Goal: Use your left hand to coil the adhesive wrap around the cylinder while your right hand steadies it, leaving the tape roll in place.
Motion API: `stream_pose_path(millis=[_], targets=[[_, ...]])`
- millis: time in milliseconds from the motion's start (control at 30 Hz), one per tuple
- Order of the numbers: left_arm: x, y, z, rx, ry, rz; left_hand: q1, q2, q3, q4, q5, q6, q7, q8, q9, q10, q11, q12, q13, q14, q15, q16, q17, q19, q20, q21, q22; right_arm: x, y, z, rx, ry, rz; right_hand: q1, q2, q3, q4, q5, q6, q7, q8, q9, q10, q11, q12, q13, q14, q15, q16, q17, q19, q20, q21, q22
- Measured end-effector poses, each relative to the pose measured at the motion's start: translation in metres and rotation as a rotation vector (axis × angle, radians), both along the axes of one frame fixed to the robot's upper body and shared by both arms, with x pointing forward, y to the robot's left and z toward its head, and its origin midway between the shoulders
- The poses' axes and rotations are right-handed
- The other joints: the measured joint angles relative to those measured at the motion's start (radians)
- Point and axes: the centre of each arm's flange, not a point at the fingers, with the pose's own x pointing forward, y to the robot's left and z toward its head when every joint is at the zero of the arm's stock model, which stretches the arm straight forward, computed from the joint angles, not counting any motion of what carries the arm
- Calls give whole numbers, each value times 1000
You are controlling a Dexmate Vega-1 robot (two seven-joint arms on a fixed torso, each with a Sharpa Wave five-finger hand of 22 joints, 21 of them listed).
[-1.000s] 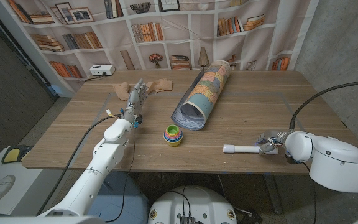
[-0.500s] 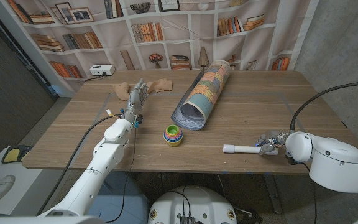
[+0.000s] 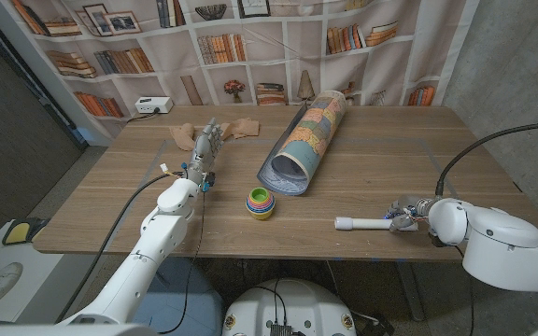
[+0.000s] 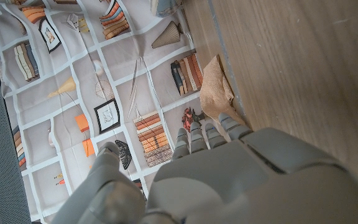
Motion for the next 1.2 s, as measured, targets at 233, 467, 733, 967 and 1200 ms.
stream_pose_path(millis=[233,467,733,967,1200], targets=[[0,0,0,0,1,0,0,0,0,0,0,0,0,0,0,2,-2,0,0,0,0,0,0,0,0,0,0,2,3,-4,-8,1,3,40,8,10,-10,0,-3,-6,-3,-2,-4,-4,0,5,51,0,23,5,19,8,0,3],[0,0,-1,-1,3,1,0,0,0,0,0,0,0,0,0,2,-2,0,0,0,0,0,0,0,0,0,0,2,6,-8,-21,-13,1,96,17,19,-19,4,-14,-16,-10,6,-4,-15,0,15,86,-1,45,19,55,-5,0,3],[0,1,-3,-3,5,2,0,0,0,0,0,0,0,0,0,2,-2,0,0,0,0,0,0,-5,5,0,0,1,10,-14,-31,-60,7,183,18,12,-12,9,66,-47,27,26,92,-48,54,53,219,-3,137,97,153,-21,30,10],[-1,3,-4,-4,7,1,0,0,0,0,0,0,0,0,0,2,-2,0,0,0,0,0,0,-5,5,0,0,-1,15,-18,-36,-113,17,278,12,-37,-8,17,176,-60,85,81,195,-66,125,123,367,6,238,232,259,-30,93,30],[-1,3,-5,-5,6,0,0,0,0,0,0,0,0,0,0,2,-2,0,0,0,0,0,0,-5,5,0,0,-3,18,-24,-32,-141,21,298,11,-55,-1,19,213,-55,99,92,236,-68,149,151,426,28,277,267,288,-34,126,36]])
